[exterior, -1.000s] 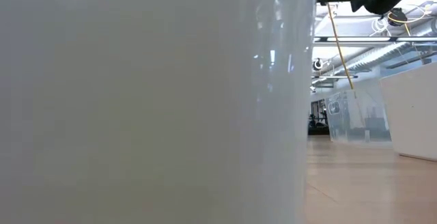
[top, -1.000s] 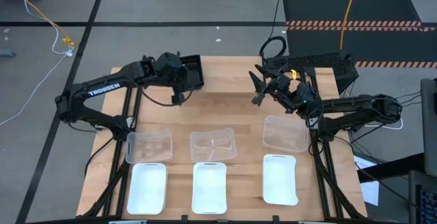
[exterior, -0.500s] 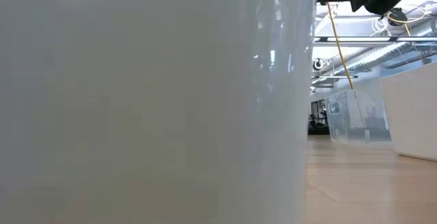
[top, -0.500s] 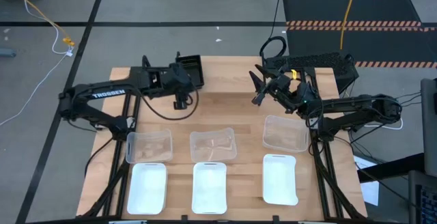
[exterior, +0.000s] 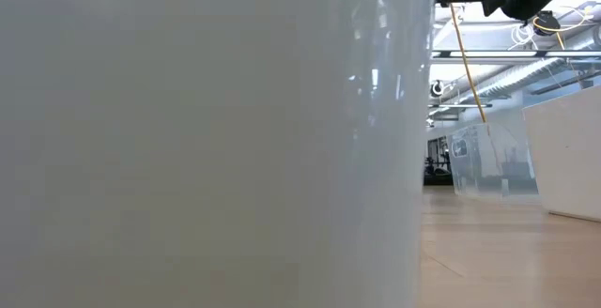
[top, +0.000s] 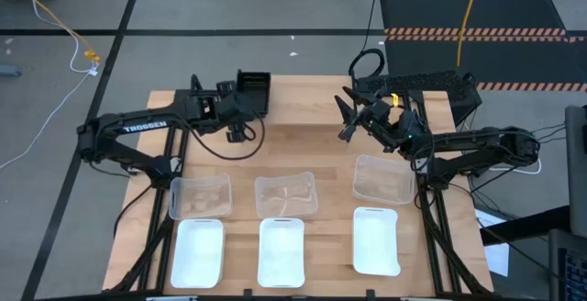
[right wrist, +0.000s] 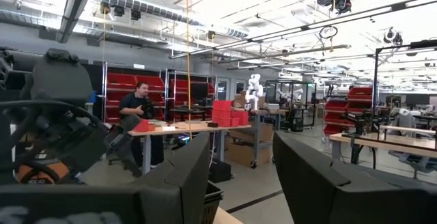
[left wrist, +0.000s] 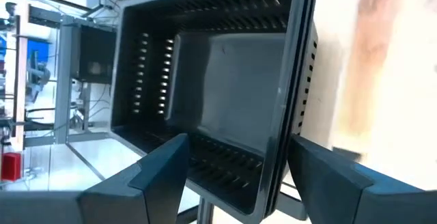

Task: Stack baskets on shelf by color
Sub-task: Stack the black bin on top of the other black bins on the shelf, then put the left transparent bin on the shelf, then stack the left transparent bin on top of the other transparent bin on the shelf

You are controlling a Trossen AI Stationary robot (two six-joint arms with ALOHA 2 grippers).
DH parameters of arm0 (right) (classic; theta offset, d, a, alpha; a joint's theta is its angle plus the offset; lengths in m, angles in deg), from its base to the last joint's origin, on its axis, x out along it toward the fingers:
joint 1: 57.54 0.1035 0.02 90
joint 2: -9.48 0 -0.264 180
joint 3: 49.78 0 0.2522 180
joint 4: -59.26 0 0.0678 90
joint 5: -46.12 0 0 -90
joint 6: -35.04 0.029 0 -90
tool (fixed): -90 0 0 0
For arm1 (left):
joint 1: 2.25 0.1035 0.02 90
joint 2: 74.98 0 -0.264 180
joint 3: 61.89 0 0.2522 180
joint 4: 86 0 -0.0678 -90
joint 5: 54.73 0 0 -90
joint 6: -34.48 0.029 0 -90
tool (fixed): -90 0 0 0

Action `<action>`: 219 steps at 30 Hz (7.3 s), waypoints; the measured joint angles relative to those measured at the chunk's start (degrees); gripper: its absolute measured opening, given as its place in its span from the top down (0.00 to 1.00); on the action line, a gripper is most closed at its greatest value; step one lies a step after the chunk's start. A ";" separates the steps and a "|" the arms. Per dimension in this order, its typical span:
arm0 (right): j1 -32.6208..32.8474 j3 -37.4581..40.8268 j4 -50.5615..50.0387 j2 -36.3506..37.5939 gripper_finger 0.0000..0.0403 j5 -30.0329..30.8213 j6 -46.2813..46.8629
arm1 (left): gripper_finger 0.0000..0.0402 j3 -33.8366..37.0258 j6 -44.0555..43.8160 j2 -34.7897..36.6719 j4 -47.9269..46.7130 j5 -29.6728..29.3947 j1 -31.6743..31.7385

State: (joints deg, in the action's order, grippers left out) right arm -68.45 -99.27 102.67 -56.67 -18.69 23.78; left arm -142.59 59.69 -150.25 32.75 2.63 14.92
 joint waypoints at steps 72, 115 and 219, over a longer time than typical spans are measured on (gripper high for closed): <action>8.98 -0.09 -16.61 6.40 0.62 -16.50 19.16 | 0.99 -3.04 -84.61 0.42 -12.58 19.78 -39.99; 12.55 0.00 -20.01 7.72 0.62 -16.06 13.32 | 0.96 -30.12 10.27 -10.98 11.82 11.98 -16.05; 12.51 0.00 -31.39 16.58 0.62 -13.02 23.57 | 0.78 -8.55 -83.78 -35.54 43.40 11.71 -27.42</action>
State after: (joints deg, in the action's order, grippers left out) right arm -55.95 -99.27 71.27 -40.09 -31.71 47.35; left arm -151.14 -24.08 -185.80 76.16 14.34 -12.50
